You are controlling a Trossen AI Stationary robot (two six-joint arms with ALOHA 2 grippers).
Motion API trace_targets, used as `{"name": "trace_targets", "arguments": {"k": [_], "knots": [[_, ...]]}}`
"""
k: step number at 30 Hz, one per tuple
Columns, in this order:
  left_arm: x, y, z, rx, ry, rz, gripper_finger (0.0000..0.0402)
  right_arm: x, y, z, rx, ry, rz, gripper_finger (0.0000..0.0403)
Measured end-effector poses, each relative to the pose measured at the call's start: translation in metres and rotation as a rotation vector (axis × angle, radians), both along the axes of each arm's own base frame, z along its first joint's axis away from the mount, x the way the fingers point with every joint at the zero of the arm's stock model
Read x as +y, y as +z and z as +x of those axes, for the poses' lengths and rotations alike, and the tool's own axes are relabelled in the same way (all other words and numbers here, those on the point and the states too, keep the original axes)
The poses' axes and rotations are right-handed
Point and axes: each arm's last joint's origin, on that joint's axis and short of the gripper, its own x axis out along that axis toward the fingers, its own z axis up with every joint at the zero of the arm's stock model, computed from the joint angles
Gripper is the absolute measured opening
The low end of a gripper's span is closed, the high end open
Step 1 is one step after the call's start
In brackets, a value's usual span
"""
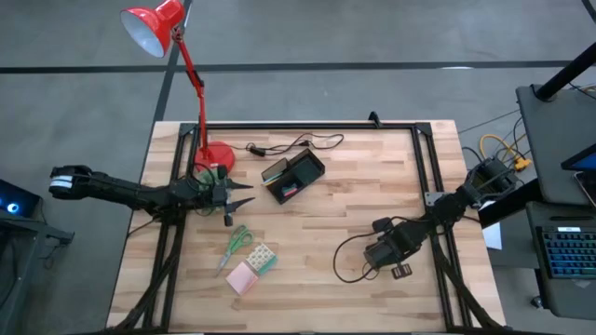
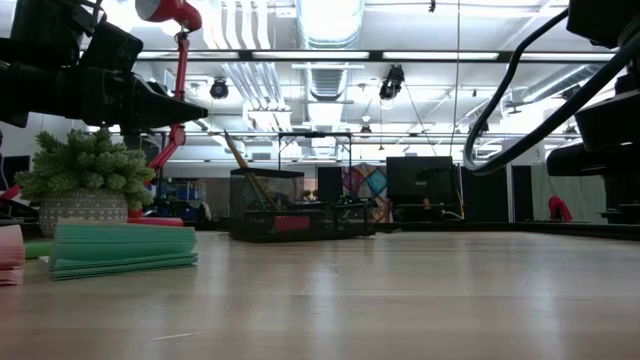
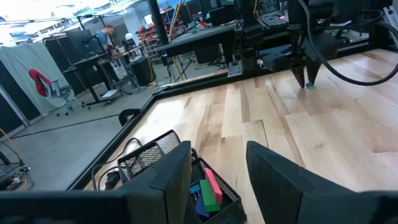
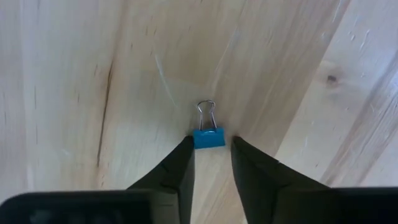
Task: Pick and place office supplies into organizer
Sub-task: Put the blue binder clip into the black desk organizer
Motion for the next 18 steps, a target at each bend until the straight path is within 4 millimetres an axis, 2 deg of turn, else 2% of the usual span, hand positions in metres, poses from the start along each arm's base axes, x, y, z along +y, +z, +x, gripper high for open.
{"name": "trace_targets", "arguments": {"k": [6, 11, 18], "knots": [[0.0, 0.0, 0.0, 0.0, 0.0, 0.0, 0.0142, 0.0, -0.0002, -0.0001, 0.001, -0.003, 0.0, 0.0071], [0.0, 0.0, 0.0, 0.0, 0.0, -0.001, 0.0142, 0.0003, -0.0003, 0.0005, -0.005, -0.019, 0.004, 0.0067], [0.0, 0.0, 0.0, 0.0, 0.0, -0.002, 0.0142, 0.0007, -0.0003, 0.0013, -0.016, -0.021, 0.004, 0.0104]]}}
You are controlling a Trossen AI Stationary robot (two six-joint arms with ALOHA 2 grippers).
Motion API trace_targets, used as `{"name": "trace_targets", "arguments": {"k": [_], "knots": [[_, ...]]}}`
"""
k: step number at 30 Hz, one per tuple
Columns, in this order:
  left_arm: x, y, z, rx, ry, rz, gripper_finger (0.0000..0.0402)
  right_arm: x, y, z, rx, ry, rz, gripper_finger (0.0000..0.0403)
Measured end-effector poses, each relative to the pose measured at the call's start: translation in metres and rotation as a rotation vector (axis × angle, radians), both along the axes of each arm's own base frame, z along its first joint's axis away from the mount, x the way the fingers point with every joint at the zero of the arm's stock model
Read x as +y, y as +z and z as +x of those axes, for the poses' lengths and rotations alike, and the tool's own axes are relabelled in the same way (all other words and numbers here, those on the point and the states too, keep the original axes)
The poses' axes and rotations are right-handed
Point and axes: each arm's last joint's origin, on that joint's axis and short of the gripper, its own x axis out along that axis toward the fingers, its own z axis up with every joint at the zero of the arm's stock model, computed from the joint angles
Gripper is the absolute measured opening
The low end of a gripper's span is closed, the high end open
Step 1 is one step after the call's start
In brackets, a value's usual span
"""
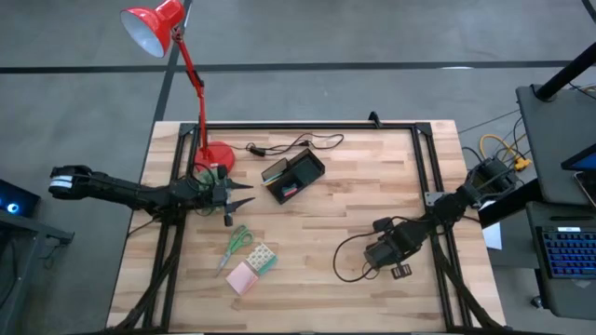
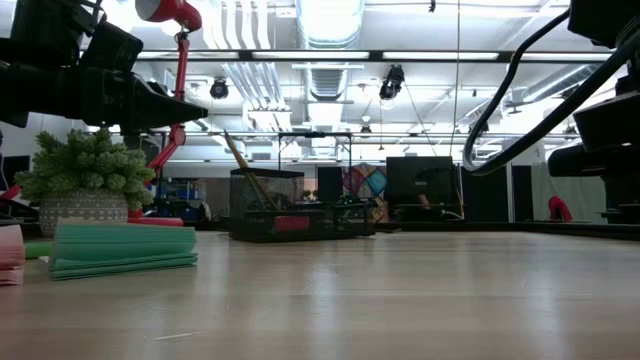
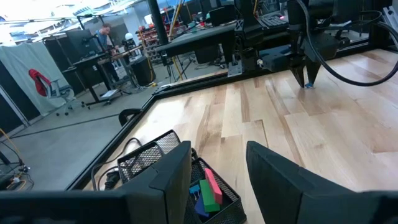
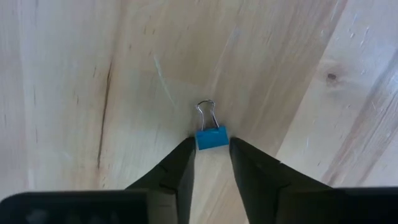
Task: Pick and place office supplies into organizer
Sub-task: Put the blue binder clip into the black desk organizer
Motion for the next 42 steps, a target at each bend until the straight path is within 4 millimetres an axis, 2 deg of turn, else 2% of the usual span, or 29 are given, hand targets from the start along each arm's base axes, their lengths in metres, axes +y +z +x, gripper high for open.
{"name": "trace_targets", "arguments": {"k": [5, 11, 25, 35, 42], "knots": [[0.0, 0.0, 0.0, 0.0, 0.0, 0.0, 0.0142, 0.0011, 0.0018, 0.002, -0.006, 0.025, 0.001, 0.013], [0.0, 0.0, 0.0, 0.0, 0.0, 0.0, 0.0142, 0.0017, 0.0026, 0.0031, -0.014, 0.063, 0.002, 0.0136], [0.0, 0.0, 0.0, 0.0, 0.0, 0.0, 0.0142, 0.0026, 0.0031, 0.0043, -0.025, 0.148, 0.013, 0.0093], [0.0, 0.0, 0.0, 0.0, 0.0, 0.0, 0.0142, 0.0027, 0.0033, 0.0046, -0.028, 0.177, 0.015, 0.0095], [0.0, 0.0, 0.0, 0.0, 0.0, 0.0, 0.0142, 0.003, 0.0037, 0.005, -0.032, 0.178, 0.018, 0.0057]]}}
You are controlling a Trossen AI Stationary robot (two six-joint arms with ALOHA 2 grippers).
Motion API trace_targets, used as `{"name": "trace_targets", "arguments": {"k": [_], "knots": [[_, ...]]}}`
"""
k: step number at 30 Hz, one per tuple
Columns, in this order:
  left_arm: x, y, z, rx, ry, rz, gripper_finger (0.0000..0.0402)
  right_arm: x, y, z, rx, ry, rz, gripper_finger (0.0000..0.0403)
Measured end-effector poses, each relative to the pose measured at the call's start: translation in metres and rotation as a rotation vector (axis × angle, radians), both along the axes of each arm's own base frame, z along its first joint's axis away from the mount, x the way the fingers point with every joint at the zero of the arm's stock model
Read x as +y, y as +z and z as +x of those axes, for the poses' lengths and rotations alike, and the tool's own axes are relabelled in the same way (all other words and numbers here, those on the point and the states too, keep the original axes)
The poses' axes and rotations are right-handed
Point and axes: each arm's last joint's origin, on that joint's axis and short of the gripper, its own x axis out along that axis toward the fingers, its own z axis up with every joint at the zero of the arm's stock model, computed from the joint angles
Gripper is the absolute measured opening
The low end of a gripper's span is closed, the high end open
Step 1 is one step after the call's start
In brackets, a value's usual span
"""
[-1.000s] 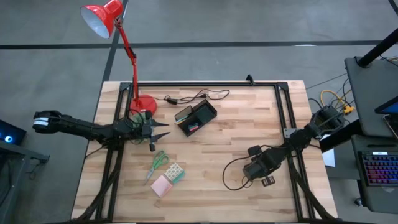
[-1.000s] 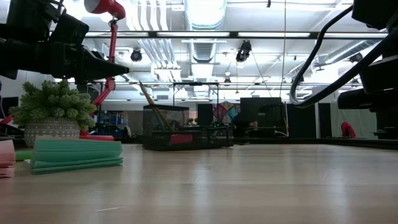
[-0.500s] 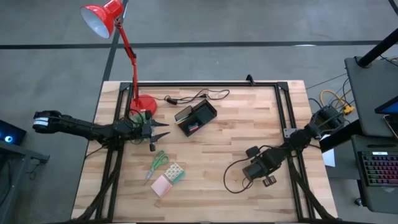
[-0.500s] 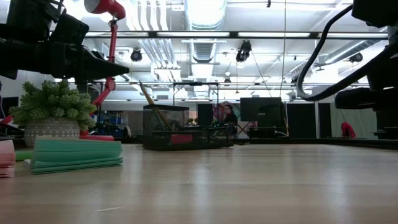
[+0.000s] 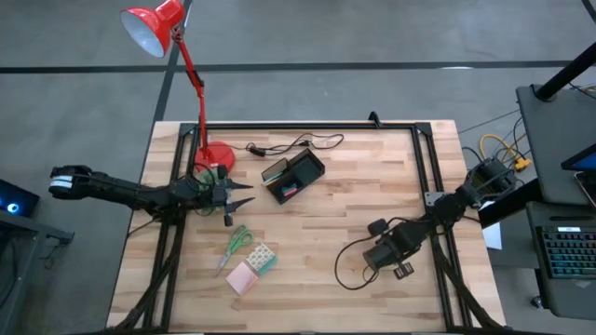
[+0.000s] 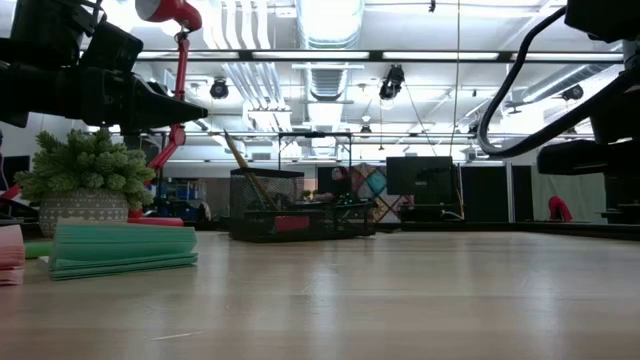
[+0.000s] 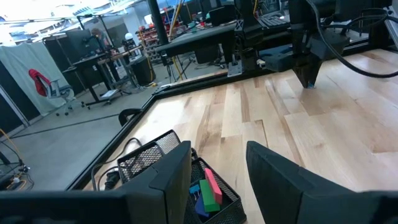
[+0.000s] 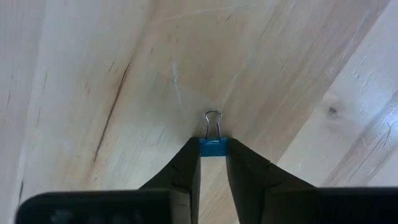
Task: Pick and place office supplies into organizer
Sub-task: Put the blue binder clip into the black desk organizer
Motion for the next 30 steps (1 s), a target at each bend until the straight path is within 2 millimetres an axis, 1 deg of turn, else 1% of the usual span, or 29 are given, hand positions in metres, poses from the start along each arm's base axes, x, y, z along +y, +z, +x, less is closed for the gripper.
{"name": "trace_targets", "arguments": {"k": [3, 10, 14, 20, 25, 30], "knots": [[0.0, 0.0, 0.0, 0.0, 0.0, 0.0, 0.0142, 0.0, 0.0, 0.0, 0.001, 0.0, 0.003, 0.0046], [0.0, 0.0, 0.0, 0.0, 0.0, 0.0, 0.0142, 0.0, 0.0, 0.0, 0.001, -0.014, 0.003, 0.0051], [0.0, 0.0, 0.0, 0.0, 0.0, 0.0, 0.0142, 0.002, 0.002, 0.002, -0.01, -0.032, 0.012, 0.0043], [0.0, 0.0, 0.0, 0.001, 0.0, 0.0, 0.0142, 0.008, 0.016, 0.015, -0.08, -0.034, 0.025, 0.004], [0.0, 0.0, 0.0, 0.001, 0.0, 0.0, 0.0142, 0.008, 0.033, 0.031, -0.21, -0.062, -0.059, 0.004], [0.0, 0.0, 0.0, 0.002, 0.0, 0.0, 0.0142, 0.002, 0.049, 0.053, -0.388, -0.087, -0.147, 0.004]]}}
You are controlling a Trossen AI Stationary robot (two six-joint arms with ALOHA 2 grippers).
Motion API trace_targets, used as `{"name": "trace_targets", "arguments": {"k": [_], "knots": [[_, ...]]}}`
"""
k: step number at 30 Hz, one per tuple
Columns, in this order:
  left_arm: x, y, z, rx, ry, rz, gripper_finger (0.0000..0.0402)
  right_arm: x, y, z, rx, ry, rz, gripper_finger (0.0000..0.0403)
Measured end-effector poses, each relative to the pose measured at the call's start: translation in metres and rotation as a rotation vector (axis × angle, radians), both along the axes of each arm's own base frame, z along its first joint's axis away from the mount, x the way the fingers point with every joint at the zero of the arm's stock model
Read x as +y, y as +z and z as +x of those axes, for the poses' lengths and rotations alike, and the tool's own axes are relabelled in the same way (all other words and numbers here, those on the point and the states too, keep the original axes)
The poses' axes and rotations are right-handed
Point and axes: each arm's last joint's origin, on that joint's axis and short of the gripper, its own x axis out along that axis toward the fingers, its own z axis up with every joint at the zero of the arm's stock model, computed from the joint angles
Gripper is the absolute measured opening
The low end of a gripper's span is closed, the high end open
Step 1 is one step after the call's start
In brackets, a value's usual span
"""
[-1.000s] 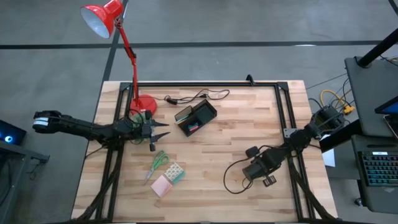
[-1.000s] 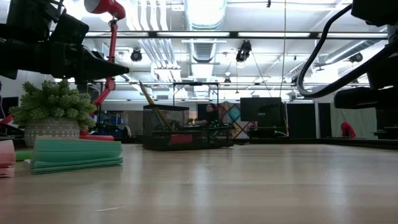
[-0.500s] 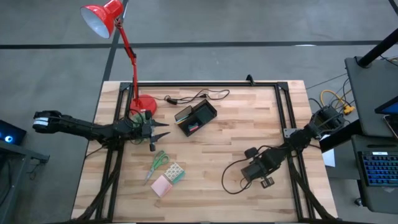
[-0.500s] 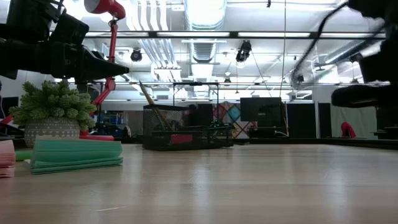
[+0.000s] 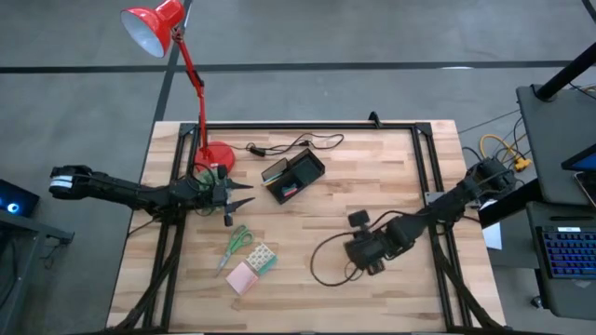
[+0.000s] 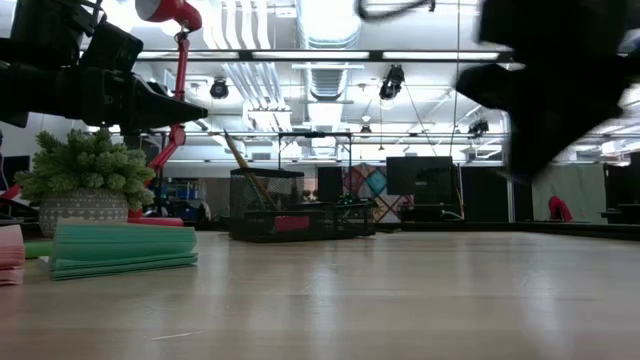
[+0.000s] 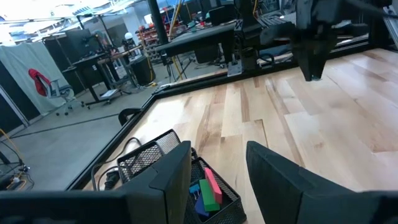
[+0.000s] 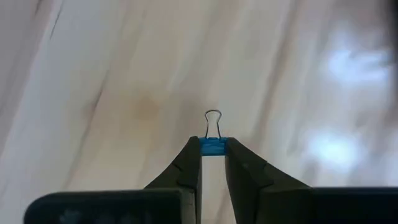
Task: Pick and place office supplies into organizer
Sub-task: Put the blue binder clip into the black desk organizer
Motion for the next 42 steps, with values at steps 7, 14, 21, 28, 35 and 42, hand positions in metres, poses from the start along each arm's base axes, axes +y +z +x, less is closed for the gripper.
{"name": "trace_targets", "arguments": {"k": [7, 14, 21, 28, 35, 42], "knots": [[0.0, 0.0, 0.0, 0.0, 0.0, 0.0, 0.0142, -0.015, 0.013, 0.041, -0.326, 0.032, 0.044, 0.0039], [0.0, 0.0, 0.0, 0.0, 0.0, 0.0, 0.0142, -0.048, 0.002, 0.079, -0.479, 0.004, 0.013, 0.0039], [0.0, 0.0, 0.0, 0.0, 0.0, 0.0, 0.0142, -0.087, -0.02, 0.105, -0.497, -0.048, -0.059, 0.0039], [0.0, 0.0, 0.0, 0.0, 0.0, 0.0, 0.0142, -0.127, -0.031, 0.125, -0.527, -0.111, -0.112, 0.0042], [0.0, 0.0, 0.0, 0.001, 0.0, 0.001, 0.0142, -0.157, -0.043, 0.146, -0.509, -0.186, -0.133, 0.0042], [0.0, 0.0, 0.0, 0.003, 0.0, 0.0, 0.0142, -0.162, -0.047, 0.164, -0.471, -0.187, -0.143, 0.0042]]}}
